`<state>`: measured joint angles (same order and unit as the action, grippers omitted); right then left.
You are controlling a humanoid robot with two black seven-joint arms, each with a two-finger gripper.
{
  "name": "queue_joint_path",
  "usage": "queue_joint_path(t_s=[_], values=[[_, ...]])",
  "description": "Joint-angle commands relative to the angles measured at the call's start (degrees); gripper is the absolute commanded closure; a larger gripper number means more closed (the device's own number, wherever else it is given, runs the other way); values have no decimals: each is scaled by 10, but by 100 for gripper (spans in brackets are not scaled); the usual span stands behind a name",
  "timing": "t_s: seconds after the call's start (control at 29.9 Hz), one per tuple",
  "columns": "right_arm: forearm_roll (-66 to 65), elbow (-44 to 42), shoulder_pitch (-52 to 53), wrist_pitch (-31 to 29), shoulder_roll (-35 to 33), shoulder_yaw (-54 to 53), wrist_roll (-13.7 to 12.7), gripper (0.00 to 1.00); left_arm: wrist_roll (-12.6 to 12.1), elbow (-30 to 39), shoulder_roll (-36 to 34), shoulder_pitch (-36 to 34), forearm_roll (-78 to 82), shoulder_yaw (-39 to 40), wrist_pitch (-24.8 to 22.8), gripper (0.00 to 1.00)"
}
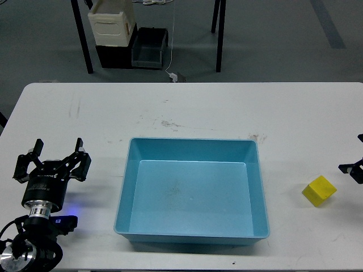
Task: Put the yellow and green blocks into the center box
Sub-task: 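Raise the right gripper and reposition it above the yellow cube, then lower the right gripper and grasp the yellow cube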
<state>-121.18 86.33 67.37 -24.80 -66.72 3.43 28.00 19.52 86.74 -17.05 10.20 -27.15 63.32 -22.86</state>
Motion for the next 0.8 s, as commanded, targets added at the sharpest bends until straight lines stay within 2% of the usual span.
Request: queue_joint_path(t_s=[0.0, 0.37, 0.54, 0.77], values=[[5, -2, -19, 4, 4, 11, 0, 2, 0, -3, 1, -1, 0, 0, -1, 0], [10, -17, -44, 6, 35, 9, 0, 1, 0, -5, 4, 0, 0, -1, -3, 0], [45, -34, -64, 7, 63, 4, 0, 1, 0, -4, 6, 0, 1, -5, -32, 0], [47, -56, -70, 7, 80, 4, 0, 1, -1, -8, 6, 0, 3, -6, -33, 0]])
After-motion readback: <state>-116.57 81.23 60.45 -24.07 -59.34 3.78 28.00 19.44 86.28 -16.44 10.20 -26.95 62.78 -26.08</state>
